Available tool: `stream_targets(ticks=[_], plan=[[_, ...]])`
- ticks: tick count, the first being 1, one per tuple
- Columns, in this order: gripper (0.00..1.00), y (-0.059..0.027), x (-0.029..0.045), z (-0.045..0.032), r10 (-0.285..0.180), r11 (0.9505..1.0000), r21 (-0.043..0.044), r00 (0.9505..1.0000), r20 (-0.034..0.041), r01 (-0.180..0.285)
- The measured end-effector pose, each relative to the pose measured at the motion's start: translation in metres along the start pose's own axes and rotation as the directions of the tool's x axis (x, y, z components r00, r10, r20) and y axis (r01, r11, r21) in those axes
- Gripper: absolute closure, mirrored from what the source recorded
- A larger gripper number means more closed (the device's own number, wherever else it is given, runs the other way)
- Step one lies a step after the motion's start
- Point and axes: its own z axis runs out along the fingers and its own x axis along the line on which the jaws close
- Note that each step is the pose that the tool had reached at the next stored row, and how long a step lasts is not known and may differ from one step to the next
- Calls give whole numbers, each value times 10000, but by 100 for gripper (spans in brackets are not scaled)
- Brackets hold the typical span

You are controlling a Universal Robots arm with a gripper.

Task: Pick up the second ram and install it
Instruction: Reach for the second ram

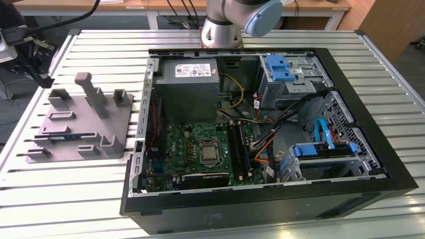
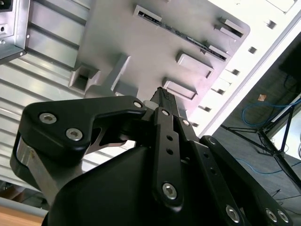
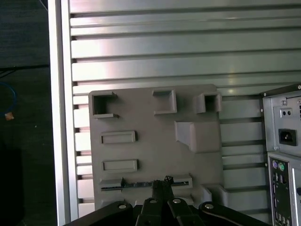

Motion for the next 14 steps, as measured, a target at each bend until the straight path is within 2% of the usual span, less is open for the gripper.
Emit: stream_targets(ticks=[14], plan=[[90, -23, 143, 89, -1, 10000, 0, 10000, -1, 1]])
